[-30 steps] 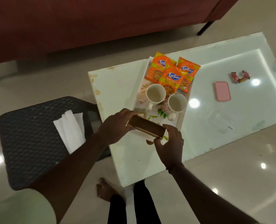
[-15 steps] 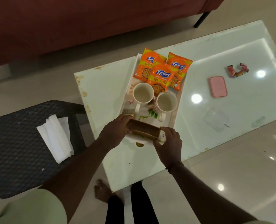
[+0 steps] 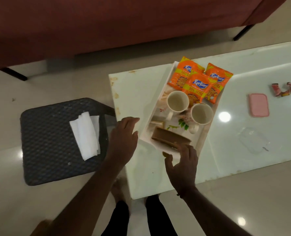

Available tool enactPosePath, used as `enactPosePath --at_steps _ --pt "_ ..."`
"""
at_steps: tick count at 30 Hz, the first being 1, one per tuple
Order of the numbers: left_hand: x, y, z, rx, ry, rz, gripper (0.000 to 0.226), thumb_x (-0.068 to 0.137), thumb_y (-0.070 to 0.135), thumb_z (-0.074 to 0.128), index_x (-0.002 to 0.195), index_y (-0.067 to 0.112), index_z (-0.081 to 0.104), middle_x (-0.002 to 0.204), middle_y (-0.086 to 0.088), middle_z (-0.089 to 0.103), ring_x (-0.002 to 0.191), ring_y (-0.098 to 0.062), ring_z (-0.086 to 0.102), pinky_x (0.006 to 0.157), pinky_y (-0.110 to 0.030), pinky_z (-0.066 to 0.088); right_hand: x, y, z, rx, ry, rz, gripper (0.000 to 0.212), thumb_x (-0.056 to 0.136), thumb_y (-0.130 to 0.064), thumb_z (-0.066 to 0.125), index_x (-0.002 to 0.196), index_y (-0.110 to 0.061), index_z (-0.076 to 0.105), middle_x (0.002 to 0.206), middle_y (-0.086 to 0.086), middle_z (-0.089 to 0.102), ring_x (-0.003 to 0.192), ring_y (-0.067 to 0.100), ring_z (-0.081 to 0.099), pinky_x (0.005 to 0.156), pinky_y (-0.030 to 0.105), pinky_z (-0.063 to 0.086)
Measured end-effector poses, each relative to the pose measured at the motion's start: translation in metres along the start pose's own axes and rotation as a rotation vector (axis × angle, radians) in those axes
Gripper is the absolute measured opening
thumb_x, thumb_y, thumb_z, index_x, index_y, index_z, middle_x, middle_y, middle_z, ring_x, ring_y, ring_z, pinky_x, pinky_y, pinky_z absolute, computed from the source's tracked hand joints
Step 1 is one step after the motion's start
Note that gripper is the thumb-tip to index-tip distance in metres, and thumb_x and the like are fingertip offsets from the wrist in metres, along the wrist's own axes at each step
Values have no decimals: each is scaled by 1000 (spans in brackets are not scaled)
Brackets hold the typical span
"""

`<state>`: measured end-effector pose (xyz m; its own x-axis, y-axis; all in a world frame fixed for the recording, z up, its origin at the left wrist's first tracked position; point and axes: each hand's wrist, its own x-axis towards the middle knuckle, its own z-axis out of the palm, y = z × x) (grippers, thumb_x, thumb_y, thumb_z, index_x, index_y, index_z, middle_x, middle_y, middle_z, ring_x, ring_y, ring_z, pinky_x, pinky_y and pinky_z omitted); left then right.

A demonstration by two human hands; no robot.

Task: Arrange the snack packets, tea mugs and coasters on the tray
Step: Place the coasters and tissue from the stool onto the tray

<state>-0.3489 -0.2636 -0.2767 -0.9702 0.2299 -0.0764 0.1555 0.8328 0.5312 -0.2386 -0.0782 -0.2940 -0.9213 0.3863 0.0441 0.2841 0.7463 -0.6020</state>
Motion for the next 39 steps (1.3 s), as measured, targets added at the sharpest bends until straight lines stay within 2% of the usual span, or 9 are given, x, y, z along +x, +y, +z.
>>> enactPosePath --at_steps 6,11,14,19,23,28,31,35,39 --pt "-28 -73 -45 -66 366 -438 44 86 26 68 126 15 52 128 -9 55 118 -25 51 97 -39 48 -16 -81 47 155 -211 -49 42 79 -17 70 117 -26 55 103 -11 54 96 13 55 82 39 50" --pt "-29 -119 -65 -59 321 -684 67 79 34 75 135 11 45 135 -16 47 124 -30 45 101 -43 41 -15 -150 88 225 -585 174 43 91 -43 60 130 -27 53 119 -9 61 108 11 56 97 34 49" --pt "-22 -136 -64 -175 243 -766 76 78 38 74 139 14 37 138 -14 47 125 -29 47 102 -47 44 -14 -175 120 352 -704 370 44 87 -52 62 122 -27 55 117 -8 61 109 14 58 95 33 52" --pt "-11 -153 -56 -227 130 -823 89 76 42 75 145 13 28 145 -14 42 132 -32 43 108 -44 37 -16 -184 164 369 -609 480 57 67 -73 56 97 -25 59 99 -3 64 92 18 62 83 44 58" --pt "-7 -151 -53 -257 122 -812 79 77 33 77 140 9 35 139 -12 49 128 -31 48 102 -37 40 -18 -184 176 344 -537 532 36 81 -51 69 100 -23 55 99 -3 62 90 16 61 84 40 58" --pt "-5 -151 -51 -300 98 -829 62 80 30 76 130 9 47 129 -10 58 117 -29 57 89 -32 44 -20 -179 183 270 -509 495 21 86 -41 68 88 -21 60 91 -1 65 84 15 61 80 33 57" --pt "-3 -148 -52 -307 43 -828 53 83 30 72 127 8 52 126 -12 60 115 -30 58 91 -37 47 -20 -177 184 284 -529 499 21 88 -41 65 84 -20 64 90 -1 66 83 15 61 77 29 56" --pt "-2 -137 -57 -426 -15 -839 41 86 31 68 119 8 60 114 -10 64 92 -21 57 75 -30 43 -19 -178 164 409 -511 528 23 89 -32 65 76 -16 57 80 -2 61 75 9 56 62 16 45" --pt "-6 -124 -59 -750 -39 -876 41 85 29 71 121 13 58 113 -2 63 96 -18 57 80 -33 48 -21 -171 137 576 -480 593 16 90 -32 65 94 -18 58 95 -3 64 91 15 61 76 32 61"
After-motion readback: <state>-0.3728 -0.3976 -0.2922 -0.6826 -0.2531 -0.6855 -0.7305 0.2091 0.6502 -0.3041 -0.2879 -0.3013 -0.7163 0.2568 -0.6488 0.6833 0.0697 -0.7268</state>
